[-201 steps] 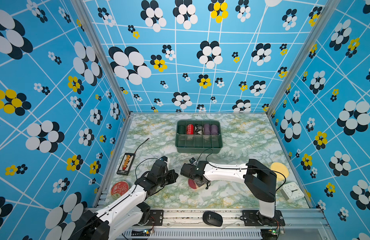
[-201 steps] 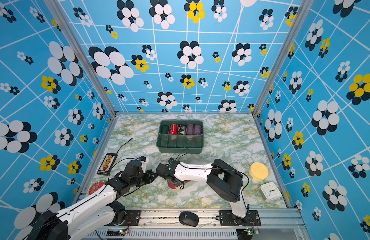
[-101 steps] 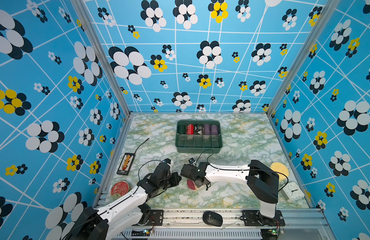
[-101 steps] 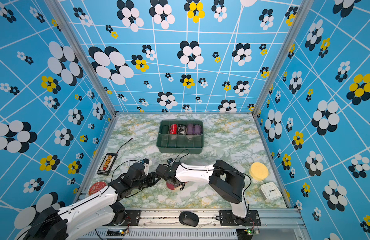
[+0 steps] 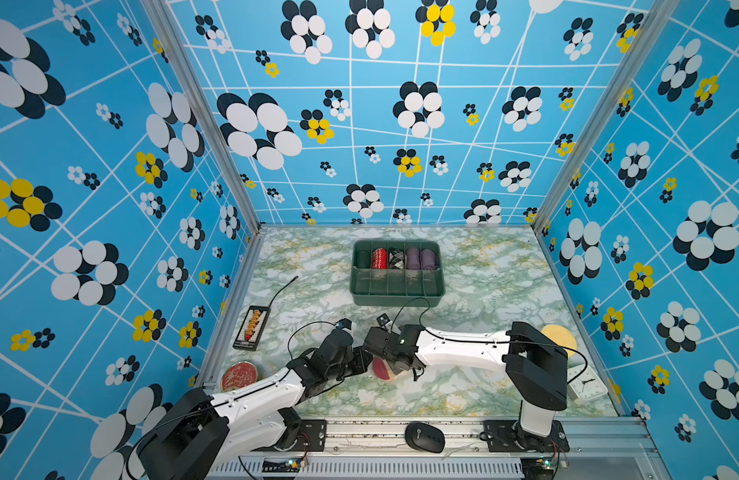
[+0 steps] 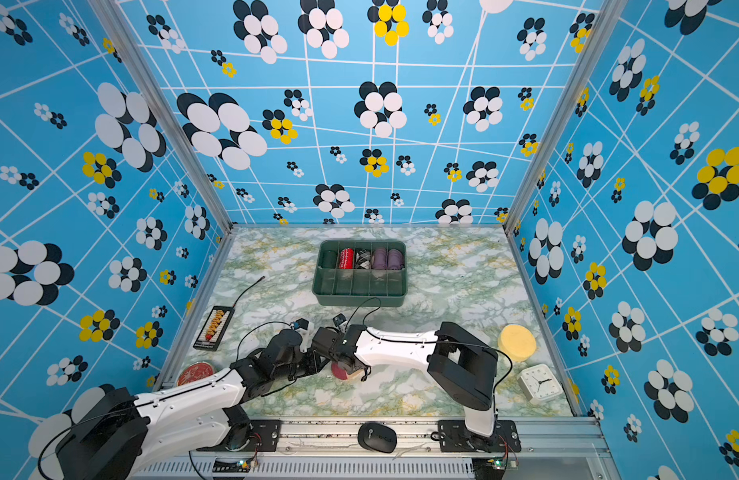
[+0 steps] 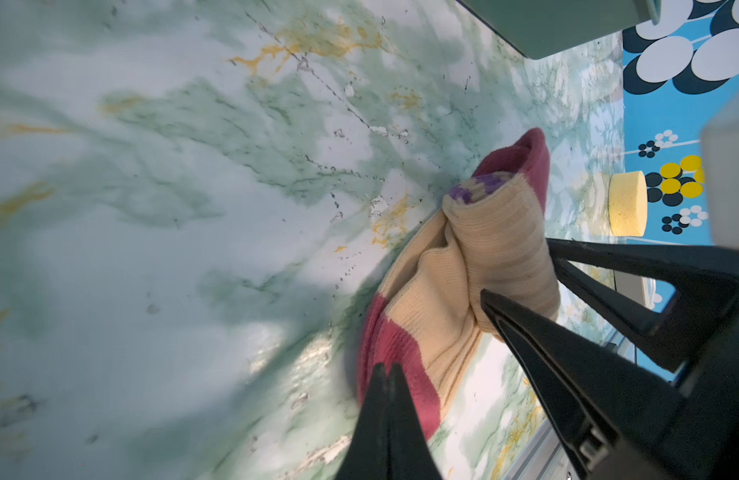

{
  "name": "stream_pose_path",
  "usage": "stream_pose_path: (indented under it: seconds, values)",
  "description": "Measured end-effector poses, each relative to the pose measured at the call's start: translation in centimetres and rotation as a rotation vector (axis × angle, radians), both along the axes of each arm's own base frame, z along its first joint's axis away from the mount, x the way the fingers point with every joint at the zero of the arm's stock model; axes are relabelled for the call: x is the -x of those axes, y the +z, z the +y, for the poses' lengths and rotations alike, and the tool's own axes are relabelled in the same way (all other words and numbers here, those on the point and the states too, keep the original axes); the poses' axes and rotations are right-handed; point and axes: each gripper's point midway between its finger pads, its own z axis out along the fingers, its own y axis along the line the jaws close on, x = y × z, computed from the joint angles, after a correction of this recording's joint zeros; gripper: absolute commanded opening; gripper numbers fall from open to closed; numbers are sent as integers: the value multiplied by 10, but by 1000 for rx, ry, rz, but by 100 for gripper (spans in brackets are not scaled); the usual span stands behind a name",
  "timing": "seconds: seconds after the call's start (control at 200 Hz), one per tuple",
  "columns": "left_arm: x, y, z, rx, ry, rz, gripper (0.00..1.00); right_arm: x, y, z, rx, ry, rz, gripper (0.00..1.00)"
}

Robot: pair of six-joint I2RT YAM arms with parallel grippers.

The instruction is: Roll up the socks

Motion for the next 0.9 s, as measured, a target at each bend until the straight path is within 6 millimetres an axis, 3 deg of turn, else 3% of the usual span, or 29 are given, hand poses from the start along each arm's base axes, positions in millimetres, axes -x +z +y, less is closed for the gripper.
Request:
stream_pose_path:
  seconds: [0.315,0.9]
  values:
    - [-7,3,6,1,30,-15,0,4,-5,1,-31,6,16,49]
    - [-6,-9,8,-36,23,15,0,5,21,12,-167,22,-5,51]
